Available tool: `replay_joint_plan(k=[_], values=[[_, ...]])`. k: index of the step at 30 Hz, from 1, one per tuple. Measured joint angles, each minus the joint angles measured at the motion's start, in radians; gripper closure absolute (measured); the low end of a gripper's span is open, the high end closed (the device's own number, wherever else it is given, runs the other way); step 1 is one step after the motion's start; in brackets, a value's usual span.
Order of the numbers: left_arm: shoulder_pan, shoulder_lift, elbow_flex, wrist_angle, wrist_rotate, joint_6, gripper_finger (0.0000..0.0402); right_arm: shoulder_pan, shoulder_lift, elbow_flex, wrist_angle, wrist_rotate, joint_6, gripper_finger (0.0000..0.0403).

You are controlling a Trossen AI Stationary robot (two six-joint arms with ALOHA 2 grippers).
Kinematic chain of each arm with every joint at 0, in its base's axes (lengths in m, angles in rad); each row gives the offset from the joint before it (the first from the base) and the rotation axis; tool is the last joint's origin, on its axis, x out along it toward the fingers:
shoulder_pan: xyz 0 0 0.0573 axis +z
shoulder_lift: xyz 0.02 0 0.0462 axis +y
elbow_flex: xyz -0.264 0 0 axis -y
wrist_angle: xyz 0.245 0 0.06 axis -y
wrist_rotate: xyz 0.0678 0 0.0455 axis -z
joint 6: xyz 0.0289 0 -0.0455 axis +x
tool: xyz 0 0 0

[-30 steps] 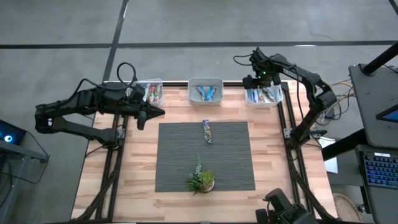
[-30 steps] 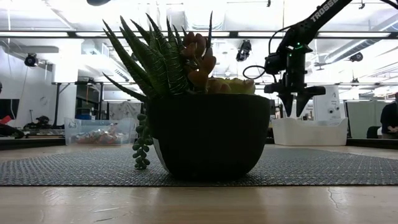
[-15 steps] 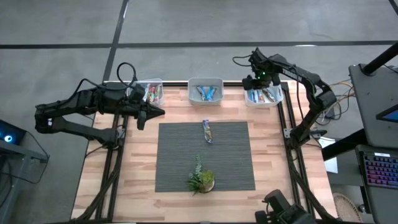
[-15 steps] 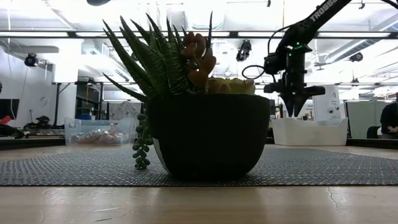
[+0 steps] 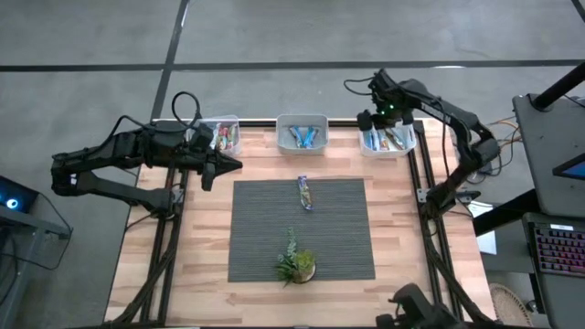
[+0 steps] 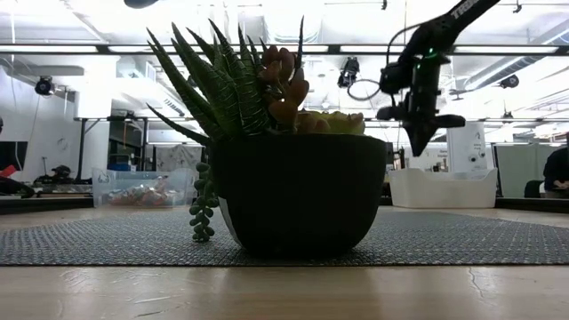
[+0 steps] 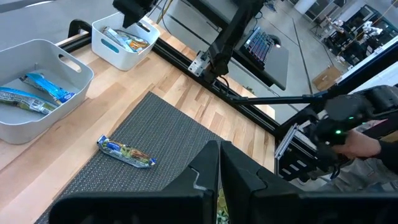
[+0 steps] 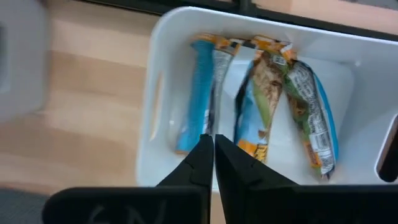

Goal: Pick and place Granola Bars by type
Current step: Put the blue granola bar into the gray bin

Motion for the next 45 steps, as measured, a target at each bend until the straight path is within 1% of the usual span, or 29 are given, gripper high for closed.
replay_joint_plan(k=[11, 20, 24, 29, 38, 45], values=[[0.000, 0.000, 0.000, 0.000, 0.000, 0.000, 0.0402, 0.073, -0.217, 0.000, -0.006, -0.008, -0.014, 0.0394], [0.000, 0.000, 0.000, 0.000, 0.000, 0.000, 0.0402, 0.141, -0.354, 0.000, -0.026, -0.009, 0.019, 0.0394], [0.000, 0.000, 0.000, 0.000, 0.000, 0.000, 0.0402, 0.191, -0.406, 0.000, -0.026, -0.045, 0.027, 0.0394], [0.000, 0.000, 0.000, 0.000, 0.000, 0.000, 0.0402, 0.282, -0.462, 0.000, -0.023, -0.055, 0.016, 0.0394], [0.000, 0.000, 0.000, 0.001, 0.000, 0.023, 0.0402, 0.498, -0.570, 0.000, -0.007, -0.065, -0.037, 0.0394], [0.000, 0.005, 0.000, 0.032, 0.000, 0.084, 0.0402, 0.640, -0.640, 0.000, 0.114, -0.065, -0.033, 0.0394]])
